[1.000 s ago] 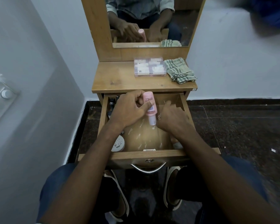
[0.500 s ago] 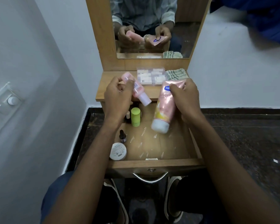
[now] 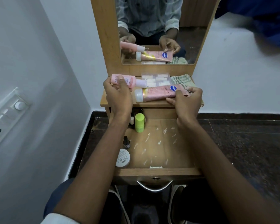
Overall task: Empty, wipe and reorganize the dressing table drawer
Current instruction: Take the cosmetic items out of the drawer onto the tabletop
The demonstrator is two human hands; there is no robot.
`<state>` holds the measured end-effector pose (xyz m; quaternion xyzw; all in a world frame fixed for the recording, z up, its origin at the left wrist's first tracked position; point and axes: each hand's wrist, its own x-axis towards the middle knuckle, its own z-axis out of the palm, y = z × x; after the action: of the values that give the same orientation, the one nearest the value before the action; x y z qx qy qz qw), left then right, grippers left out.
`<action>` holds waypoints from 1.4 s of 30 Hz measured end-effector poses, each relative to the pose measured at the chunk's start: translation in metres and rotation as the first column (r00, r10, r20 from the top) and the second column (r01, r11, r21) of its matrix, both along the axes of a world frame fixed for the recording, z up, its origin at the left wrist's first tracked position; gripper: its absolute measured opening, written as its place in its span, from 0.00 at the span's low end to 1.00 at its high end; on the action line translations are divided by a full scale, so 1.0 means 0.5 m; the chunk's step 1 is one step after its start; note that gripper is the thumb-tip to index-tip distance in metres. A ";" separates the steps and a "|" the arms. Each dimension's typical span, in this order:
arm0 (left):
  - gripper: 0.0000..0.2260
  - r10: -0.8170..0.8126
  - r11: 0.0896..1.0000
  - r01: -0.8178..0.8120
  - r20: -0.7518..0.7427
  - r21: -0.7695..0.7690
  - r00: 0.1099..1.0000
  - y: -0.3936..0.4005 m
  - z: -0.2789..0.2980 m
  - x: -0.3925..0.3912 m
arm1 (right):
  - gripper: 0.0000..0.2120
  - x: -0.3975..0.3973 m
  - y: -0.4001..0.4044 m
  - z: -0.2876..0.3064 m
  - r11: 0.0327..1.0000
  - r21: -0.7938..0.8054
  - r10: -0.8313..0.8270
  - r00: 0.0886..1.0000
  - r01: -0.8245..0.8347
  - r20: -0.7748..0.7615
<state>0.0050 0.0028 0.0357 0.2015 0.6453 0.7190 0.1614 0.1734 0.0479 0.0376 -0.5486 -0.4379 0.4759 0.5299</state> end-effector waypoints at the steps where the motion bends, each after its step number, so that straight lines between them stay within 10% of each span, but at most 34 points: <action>1: 0.12 0.011 1.000 -0.011 0.002 0.005 1.000 0.002 -0.002 0.004 | 0.09 0.001 0.001 -0.004 1.000 0.010 0.011 0.999 -0.011 0.033; 9: 0.09 0.009 1.000 -0.009 0.007 -0.029 1.000 0.016 -0.014 0.004 | 0.22 0.024 -0.001 -0.002 0.977 0.178 -0.022 0.773 -0.119 0.634; 16: 0.08 -0.012 1.000 0.010 0.088 0.030 0.996 0.026 -0.006 0.004 | 0.28 0.022 -0.009 -0.002 0.954 0.253 -0.139 0.512 -0.160 0.848; 28: 0.14 -0.007 0.994 -0.019 0.226 0.112 0.974 0.027 0.018 -0.032 | 0.24 -0.086 -0.004 0.042 0.830 0.359 -0.072 0.558 -0.426 0.827; 34: 0.13 -0.011 0.996 -0.010 0.237 0.087 0.971 0.014 0.010 -0.061 | 0.31 -0.099 0.013 0.043 0.785 0.131 0.041 0.262 -0.605 0.964; 42: 0.12 0.063 0.981 -0.119 0.331 0.152 0.942 0.005 0.013 -0.066 | 0.24 -0.102 0.009 0.074 0.655 0.224 -0.131 0.184 -0.721 0.974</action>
<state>-0.0279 0.0053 0.0425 0.0635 0.5550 0.8013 0.2143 0.1226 0.0523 0.0748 -0.3782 -0.9048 -0.0452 0.1903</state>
